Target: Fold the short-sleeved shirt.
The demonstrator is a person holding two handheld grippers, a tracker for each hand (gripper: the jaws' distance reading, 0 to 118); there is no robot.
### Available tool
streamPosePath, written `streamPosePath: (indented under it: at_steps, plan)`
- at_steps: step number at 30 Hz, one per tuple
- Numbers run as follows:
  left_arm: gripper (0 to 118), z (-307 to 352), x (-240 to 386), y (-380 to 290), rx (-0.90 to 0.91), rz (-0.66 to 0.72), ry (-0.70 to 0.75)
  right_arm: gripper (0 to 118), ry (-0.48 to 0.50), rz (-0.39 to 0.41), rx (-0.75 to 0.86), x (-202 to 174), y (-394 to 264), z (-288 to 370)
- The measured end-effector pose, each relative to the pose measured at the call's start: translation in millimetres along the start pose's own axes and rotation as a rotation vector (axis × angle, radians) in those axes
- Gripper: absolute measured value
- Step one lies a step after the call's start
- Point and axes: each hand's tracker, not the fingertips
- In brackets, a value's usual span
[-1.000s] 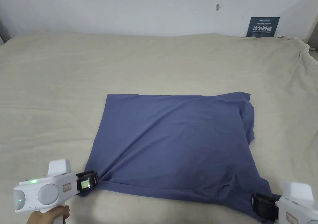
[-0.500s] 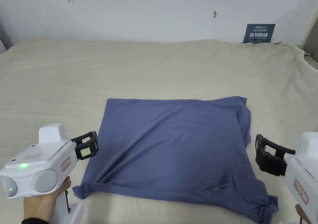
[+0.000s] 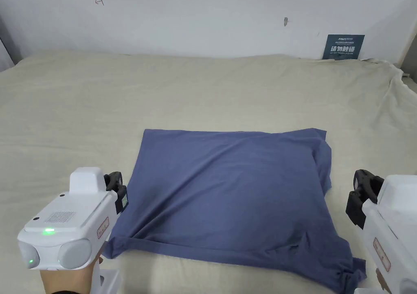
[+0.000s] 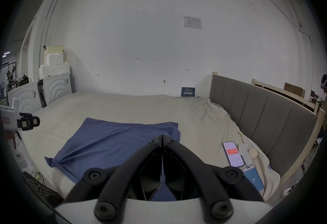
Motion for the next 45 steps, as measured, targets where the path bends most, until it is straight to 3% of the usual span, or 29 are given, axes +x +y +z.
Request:
streamPosePath:
  at_steps: [6,10,12,14,16,18,19,23,25,27,29,32,33,34,38,43,44,45]
  plan:
    - [0,-8,-12,-5,-0.069,0.015,0.012,0,0.007,-0.016,-0.005,2,-1,-1]
    - [0,-24,-25,-13,-0.222,0.051,0.012,0,0.013,-0.020,-0.017,3,-4,-2]
    - [8,-29,-31,-21,-0.263,0.071,0.018,0,0.012,-0.023,-0.023,4,-6,-3]
    - [34,-38,-37,-29,-0.336,0.080,0.017,0,0.009,-0.023,-0.030,7,-6,-3]
    - [75,-48,-42,-40,-0.420,0.090,0.028,0,0.008,-0.028,-0.038,10,-8,-4]
    - [95,-57,-47,-51,-0.478,0.095,0.016,0,0.007,-0.028,-0.048,11,-10,-5]
    - [98,-62,-50,-56,-0.502,0.099,0.013,0,0.006,-0.028,-0.052,12,-11,-5]
    - [97,-82,-57,-80,-0.576,0.099,0.054,0,0.000,-0.029,-0.071,15,-14,-7]
    - [91,-91,-58,-90,-0.612,0.086,0.086,0,-0.002,-0.031,-0.082,18,-16,-7]
    - [78,-99,-60,-97,-0.617,0.088,0.085,0,-0.007,-0.030,-0.091,20,-17,-8]
    - [48,-105,-59,-103,-0.630,0.091,0.090,0,-0.013,-0.031,-0.099,23,-19,-8]
    - [28,-103,-59,-103,-0.622,0.152,0.006,0,-0.016,-0.043,-0.110,26,-20,-8]
    - [11,-103,-58,-101,-0.613,0.174,0.007,0,-0.019,-0.044,-0.113,28,-20,-7]
    - [5,-102,-56,-99,-0.604,0.168,0.010,0,-0.022,-0.044,-0.117,25,-19,-6]
    - [3,-99,-51,-95,-0.578,0.112,0.009,0,-0.024,-0.067,-0.159,30,-23,-8]
    - [3,-90,-52,-81,-0.551,0.104,-0.015,2,0.009,-0.133,-0.359,40,-54,-27]
    - [3,-88,-53,-79,-0.543,0.108,-0.018,11,0.008,-0.147,-0.393,40,-63,-30]
    - [3,-88,-53,-77,-0.537,0.111,-0.022,28,0.009,-0.155,-0.430,41,-72,-33]
